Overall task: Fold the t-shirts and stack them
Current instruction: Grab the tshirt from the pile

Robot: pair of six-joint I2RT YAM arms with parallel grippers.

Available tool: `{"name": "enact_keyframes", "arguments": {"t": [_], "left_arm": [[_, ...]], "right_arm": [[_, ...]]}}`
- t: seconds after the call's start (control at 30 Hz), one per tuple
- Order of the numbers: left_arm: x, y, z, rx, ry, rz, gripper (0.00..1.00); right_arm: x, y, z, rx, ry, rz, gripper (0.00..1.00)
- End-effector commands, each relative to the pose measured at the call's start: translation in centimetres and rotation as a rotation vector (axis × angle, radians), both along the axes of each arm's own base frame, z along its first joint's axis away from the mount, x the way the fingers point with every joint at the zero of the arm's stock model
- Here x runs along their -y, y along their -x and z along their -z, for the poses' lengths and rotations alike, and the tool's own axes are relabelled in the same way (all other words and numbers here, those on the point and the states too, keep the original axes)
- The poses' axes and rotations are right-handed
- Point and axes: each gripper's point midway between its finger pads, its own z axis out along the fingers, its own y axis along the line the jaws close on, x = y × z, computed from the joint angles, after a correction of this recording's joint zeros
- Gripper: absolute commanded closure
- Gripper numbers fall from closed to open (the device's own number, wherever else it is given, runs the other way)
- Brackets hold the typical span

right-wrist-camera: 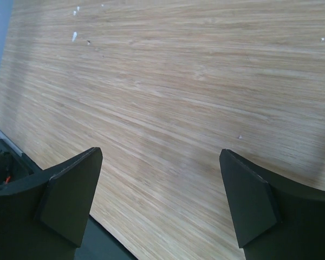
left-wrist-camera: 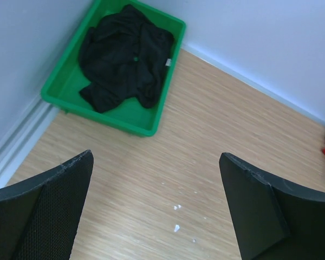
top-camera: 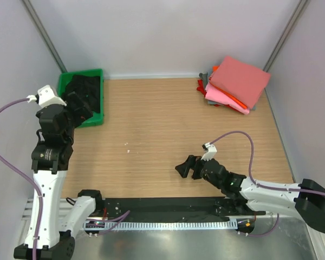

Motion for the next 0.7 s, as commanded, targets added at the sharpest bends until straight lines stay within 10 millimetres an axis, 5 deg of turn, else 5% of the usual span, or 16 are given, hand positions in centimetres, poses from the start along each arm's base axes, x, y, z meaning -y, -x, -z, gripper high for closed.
{"name": "enact_keyframes", "arguments": {"t": [0.0, 0.3, 0.47, 0.5, 0.67], "left_arm": [[-2.9, -1.1, -0.5, -0.007, -0.034, -0.174, 0.0], [-2.4, -9.8, 1.6, -0.14, -0.049, -0.145, 0.0], [-4.5, -14.2, 6.1, -0.241, 0.068, -0.179, 0.0], [-4.7, -15.5, 8.6, -0.299, 0.085, -0.173, 0.0], [-5.7, -18.5, 14.4, -0.461, 0.072, -0.176, 0.06]], "right_arm": [[-0.2, -0.8, -2.5, 0.066, -0.095, 0.038, 0.04], [-0.5, -0.5, -2.7, 0.089, -0.109, 0.0, 0.03], [-0.7, -0.5, -2.4, 0.078, -0.095, -0.003, 0.03], [-0.7, -0.6, -2.3, 0.076, -0.093, -0.001, 0.03], [-0.8, -0.6, -2.2, 0.071, -0.09, 0.0, 0.03]]}}
